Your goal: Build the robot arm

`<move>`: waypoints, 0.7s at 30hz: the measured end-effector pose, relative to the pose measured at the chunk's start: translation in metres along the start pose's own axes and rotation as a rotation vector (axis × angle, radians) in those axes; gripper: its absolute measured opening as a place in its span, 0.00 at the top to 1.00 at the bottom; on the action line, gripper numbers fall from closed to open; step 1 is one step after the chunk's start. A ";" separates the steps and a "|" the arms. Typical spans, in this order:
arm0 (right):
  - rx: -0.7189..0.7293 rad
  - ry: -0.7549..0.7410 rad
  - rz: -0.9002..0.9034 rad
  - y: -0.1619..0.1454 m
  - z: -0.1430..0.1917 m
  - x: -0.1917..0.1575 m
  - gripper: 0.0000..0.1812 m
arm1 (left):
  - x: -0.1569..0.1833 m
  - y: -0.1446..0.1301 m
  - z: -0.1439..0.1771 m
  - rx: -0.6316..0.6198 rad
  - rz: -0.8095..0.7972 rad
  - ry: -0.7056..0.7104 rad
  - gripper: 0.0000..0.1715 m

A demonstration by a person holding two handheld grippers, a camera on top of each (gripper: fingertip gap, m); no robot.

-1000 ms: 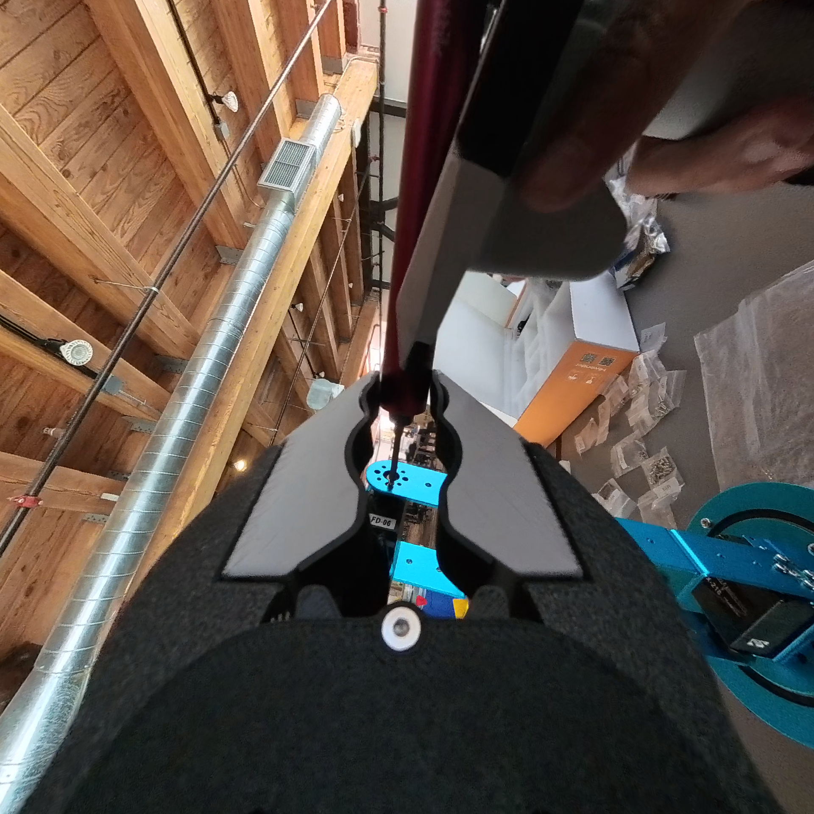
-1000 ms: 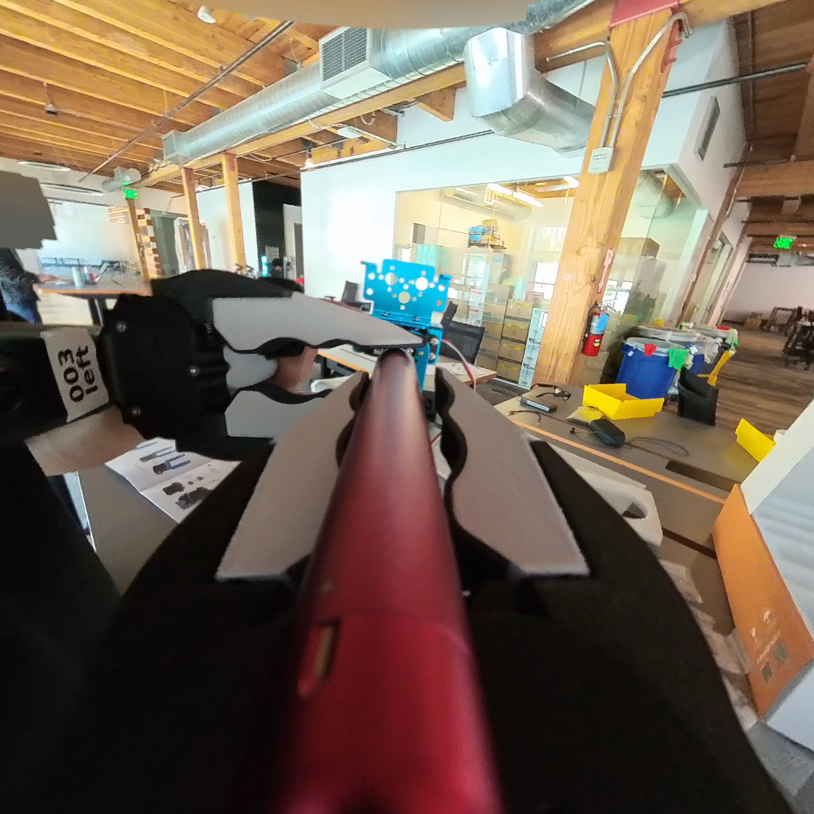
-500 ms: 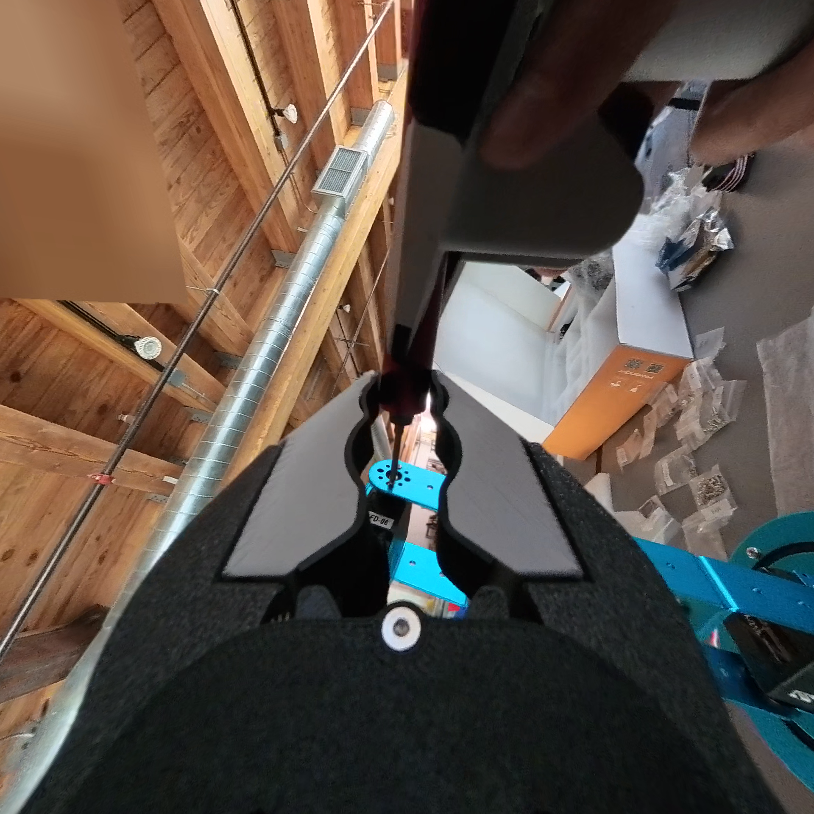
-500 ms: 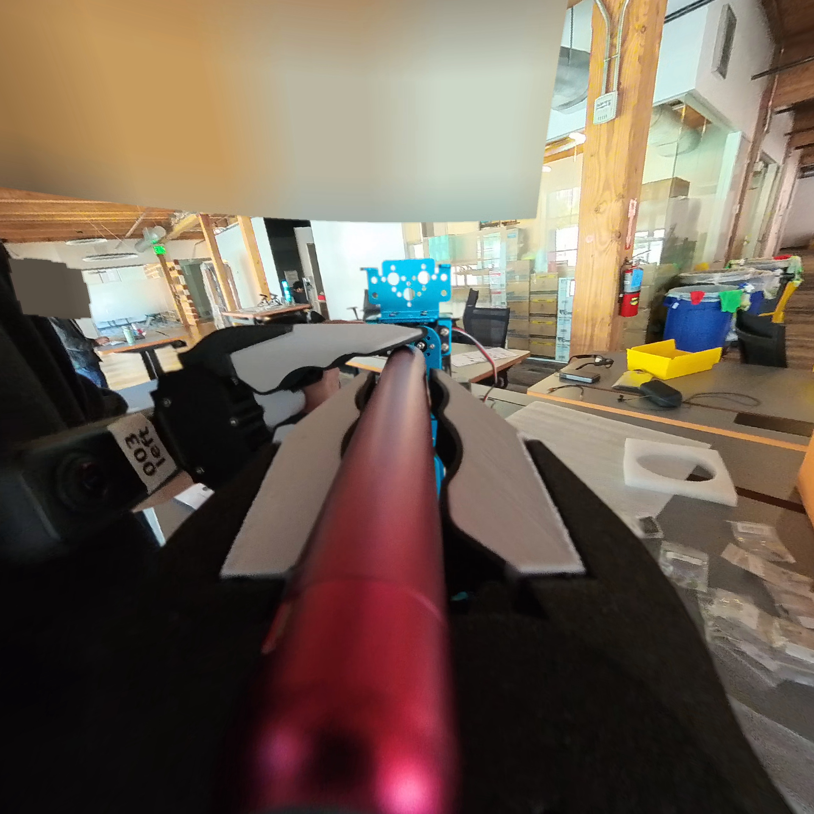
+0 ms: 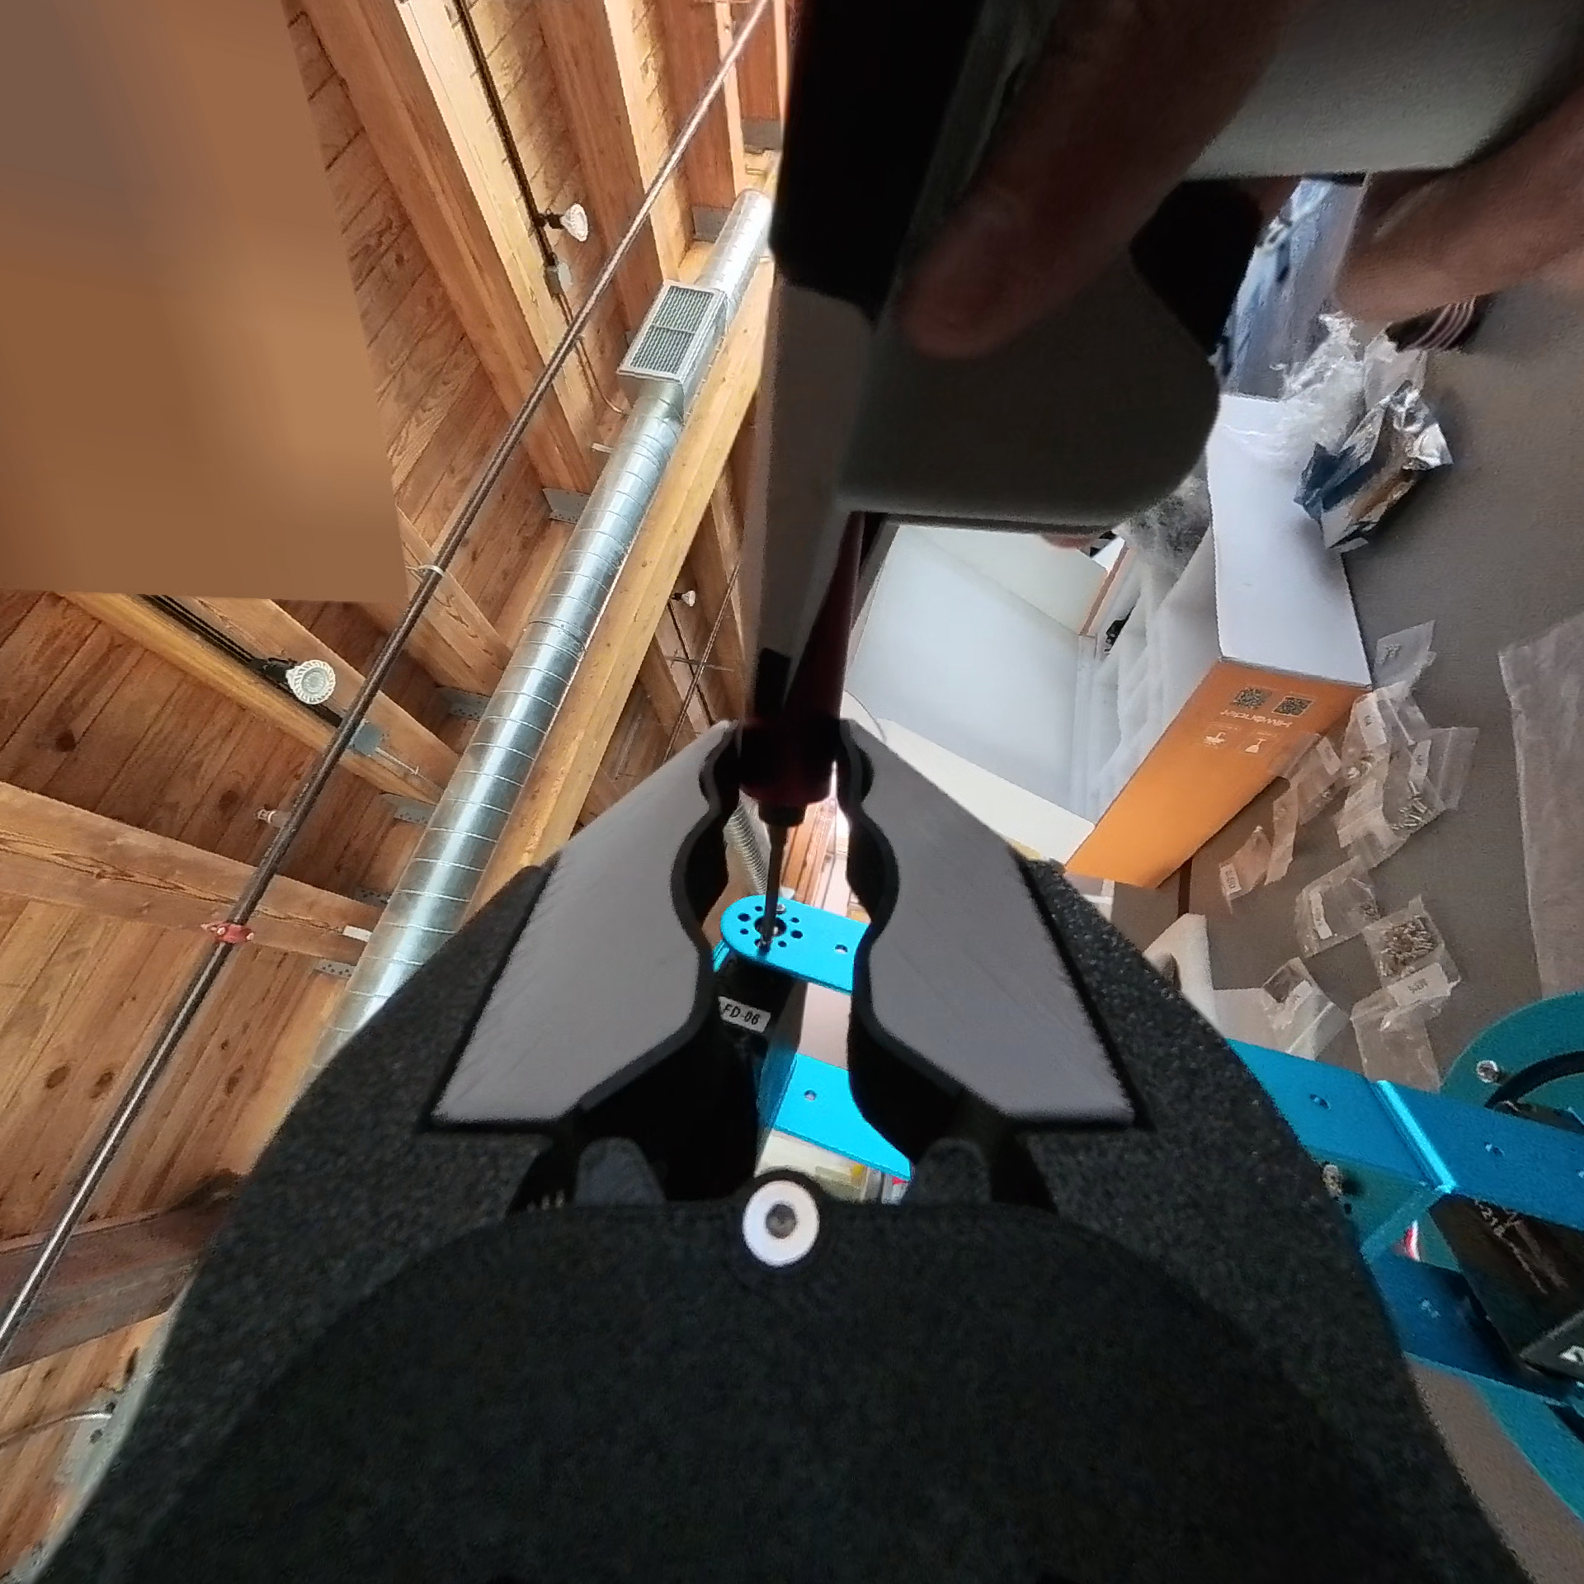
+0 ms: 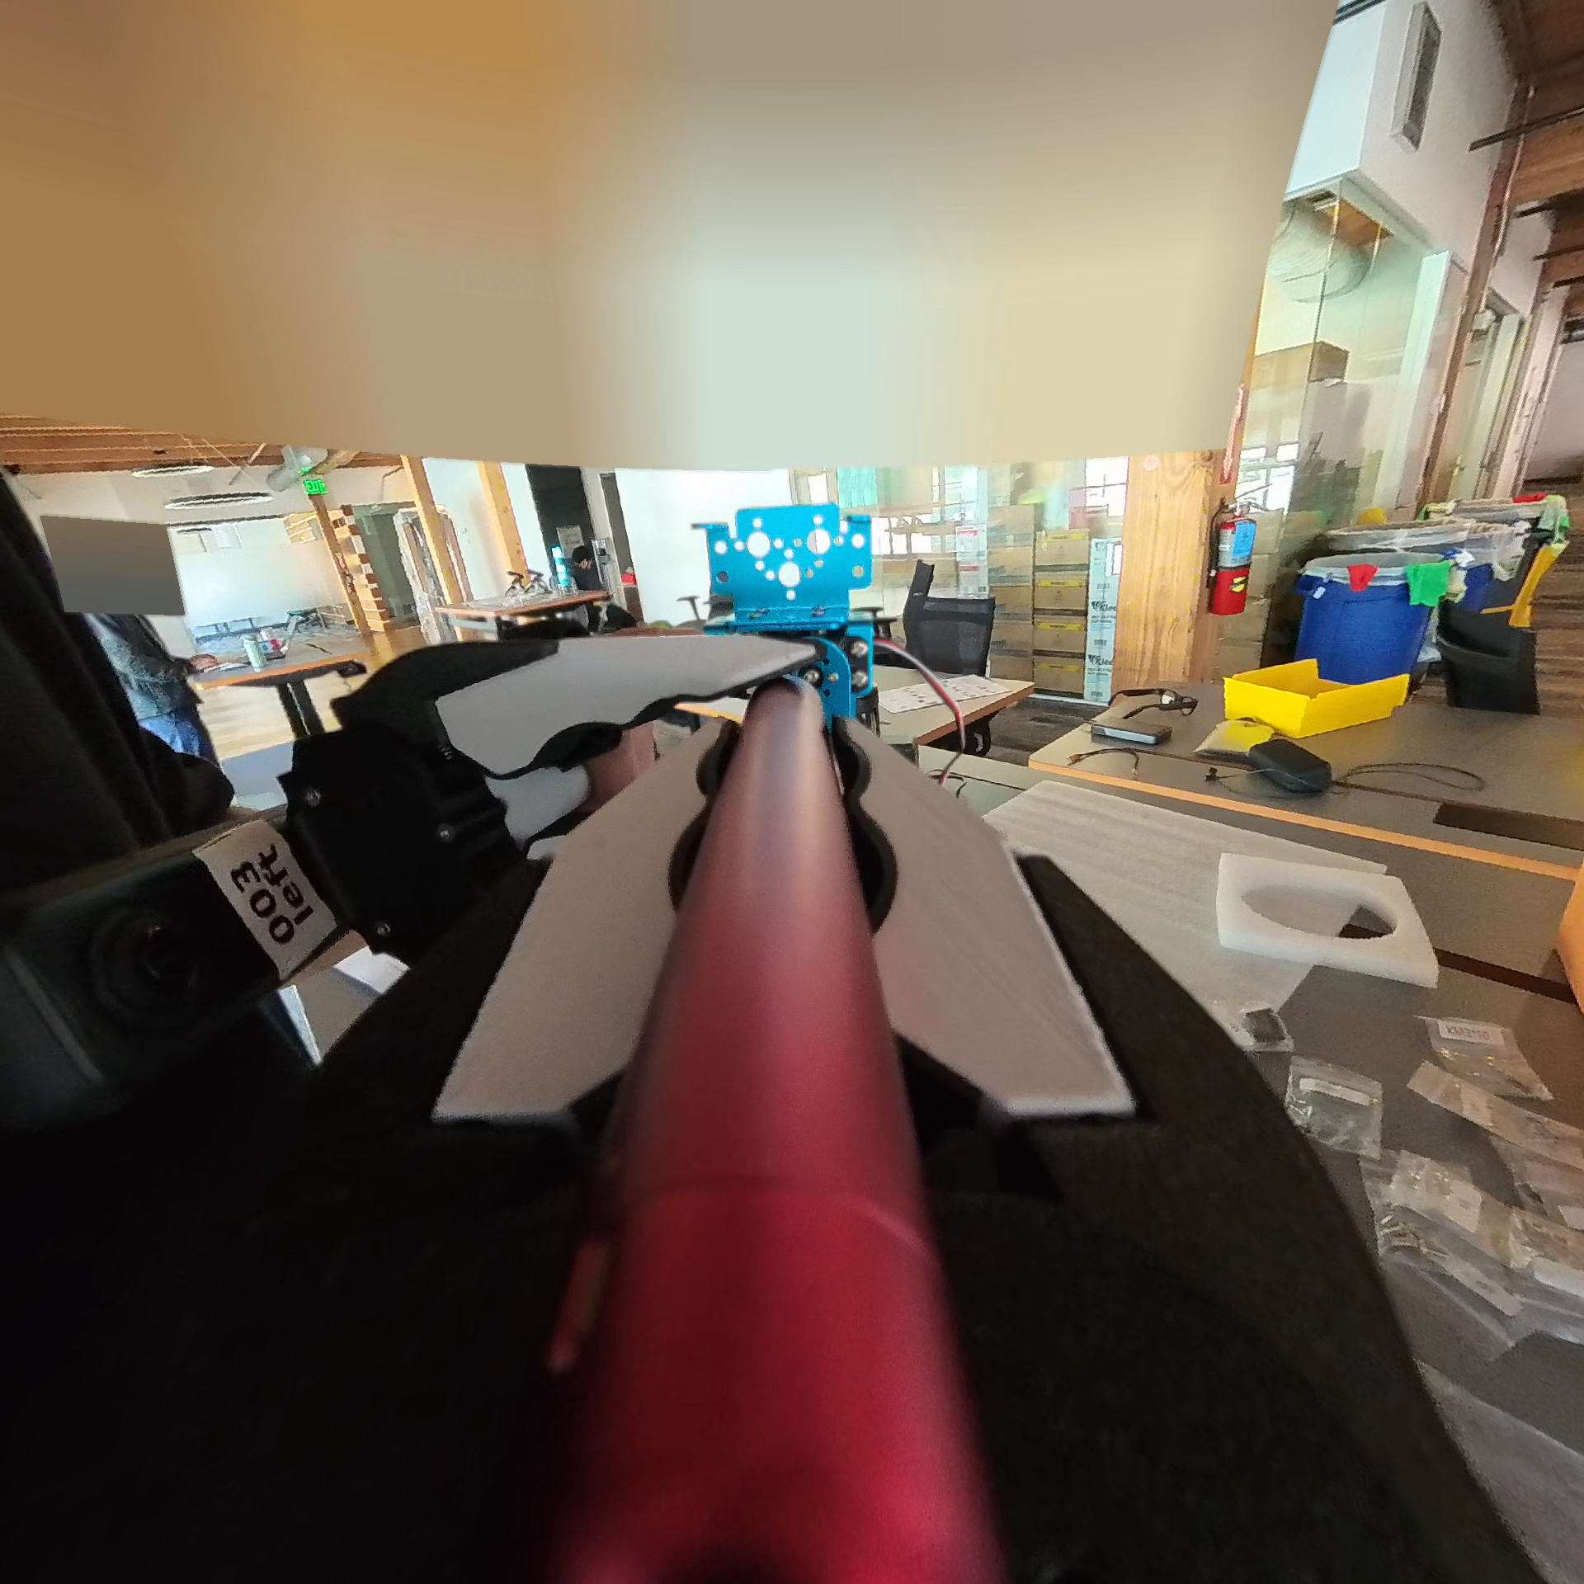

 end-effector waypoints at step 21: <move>0.002 -0.022 -0.008 -0.001 0.004 0.001 0.88 | 0.003 0.002 -0.001 -0.007 -0.036 0.042 0.88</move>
Point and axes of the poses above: each gripper's, where its closed fingertips meet, z back along the fingers, y out of its top, x = y × z across the jaws, the point moved 1 cm from there along z, back along the fingers, and after that the axes turned 11 degrees about y, right-handed, at the moved point
